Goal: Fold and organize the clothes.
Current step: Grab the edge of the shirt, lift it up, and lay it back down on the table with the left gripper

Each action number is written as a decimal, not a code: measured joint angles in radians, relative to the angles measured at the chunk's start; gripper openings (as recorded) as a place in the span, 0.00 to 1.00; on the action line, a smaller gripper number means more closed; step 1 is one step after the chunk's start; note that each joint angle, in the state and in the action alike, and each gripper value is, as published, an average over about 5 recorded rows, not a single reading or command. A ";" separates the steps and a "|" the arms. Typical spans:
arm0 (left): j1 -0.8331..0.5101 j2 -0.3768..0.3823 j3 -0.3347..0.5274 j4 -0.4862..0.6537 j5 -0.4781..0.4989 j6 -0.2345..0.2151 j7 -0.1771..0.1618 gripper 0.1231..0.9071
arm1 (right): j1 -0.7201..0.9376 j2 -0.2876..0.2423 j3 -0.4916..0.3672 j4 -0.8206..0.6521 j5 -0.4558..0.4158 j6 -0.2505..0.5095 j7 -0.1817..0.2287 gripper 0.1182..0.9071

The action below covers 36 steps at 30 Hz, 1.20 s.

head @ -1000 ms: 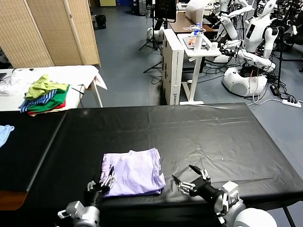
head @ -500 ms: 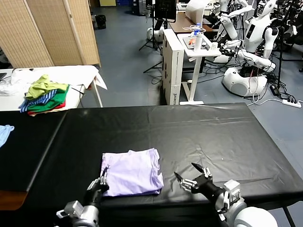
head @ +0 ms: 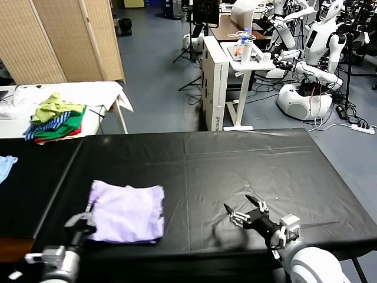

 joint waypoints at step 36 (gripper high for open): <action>-0.003 -0.273 0.516 -0.040 0.248 0.033 -0.107 0.12 | -0.043 0.016 0.019 0.029 0.087 -0.037 0.034 1.00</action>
